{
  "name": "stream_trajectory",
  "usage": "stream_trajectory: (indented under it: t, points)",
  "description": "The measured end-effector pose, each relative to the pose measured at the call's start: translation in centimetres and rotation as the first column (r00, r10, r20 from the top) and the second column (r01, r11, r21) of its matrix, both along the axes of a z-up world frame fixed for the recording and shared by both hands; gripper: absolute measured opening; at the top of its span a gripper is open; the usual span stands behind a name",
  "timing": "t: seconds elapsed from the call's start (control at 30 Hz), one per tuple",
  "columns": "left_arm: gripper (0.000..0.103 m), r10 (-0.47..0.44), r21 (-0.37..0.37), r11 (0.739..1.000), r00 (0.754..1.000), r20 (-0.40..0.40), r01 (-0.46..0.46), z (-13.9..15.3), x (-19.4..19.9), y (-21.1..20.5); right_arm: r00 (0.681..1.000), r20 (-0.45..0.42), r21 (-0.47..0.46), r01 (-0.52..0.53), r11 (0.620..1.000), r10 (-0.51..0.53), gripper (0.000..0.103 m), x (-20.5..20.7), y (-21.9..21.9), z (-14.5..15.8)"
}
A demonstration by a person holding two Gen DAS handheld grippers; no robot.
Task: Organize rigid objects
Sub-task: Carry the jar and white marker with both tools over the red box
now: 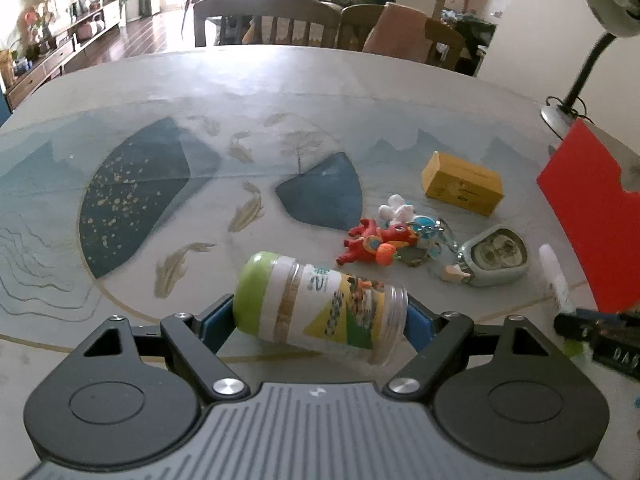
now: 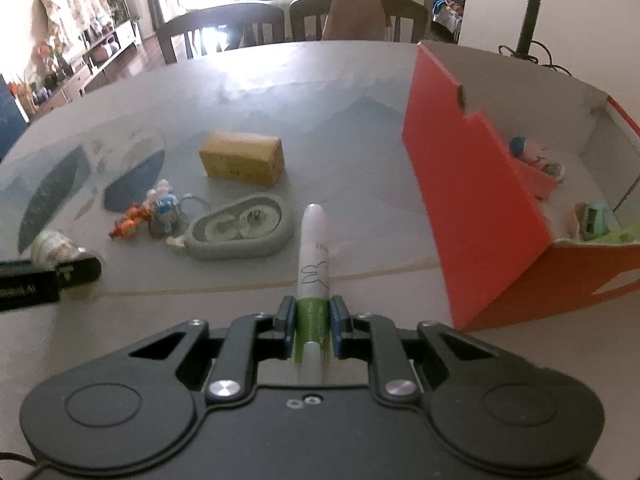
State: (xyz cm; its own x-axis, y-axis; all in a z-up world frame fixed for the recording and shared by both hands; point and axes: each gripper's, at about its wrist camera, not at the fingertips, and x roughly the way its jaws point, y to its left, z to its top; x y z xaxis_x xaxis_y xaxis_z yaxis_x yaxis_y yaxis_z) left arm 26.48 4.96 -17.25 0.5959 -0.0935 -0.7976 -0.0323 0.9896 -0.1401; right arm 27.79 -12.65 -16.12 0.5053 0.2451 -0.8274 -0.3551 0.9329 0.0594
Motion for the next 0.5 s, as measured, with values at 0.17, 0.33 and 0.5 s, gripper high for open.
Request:
stream_trajectory:
  t: [0.17, 0.33, 0.5]
  points:
    - [0.085, -0.029, -0.005, 1.000, 0.999, 0.021, 0.029, 1.1, -1.0, -0.9, 1.000, 0.003, 0.060, -0.018, 0.998, 0.018, 0.017, -0.6, -1.3, 2.1]
    - [0.085, -0.060, -0.003, 0.998, 0.997, 0.041, 0.060, 2.7, -1.5, -2.3, 0.999, 0.021, 0.106, -0.045, 0.993, 0.043, 0.017, -1.1, -2.7, 4.7]
    - [0.085, -0.110, -0.027, 0.993, 0.992, 0.066, 0.112, 5.2, -1.7, -4.3, 0.999, 0.030, 0.142, -0.044, 0.989, 0.040, 0.017, -0.9, -4.5, 7.0]
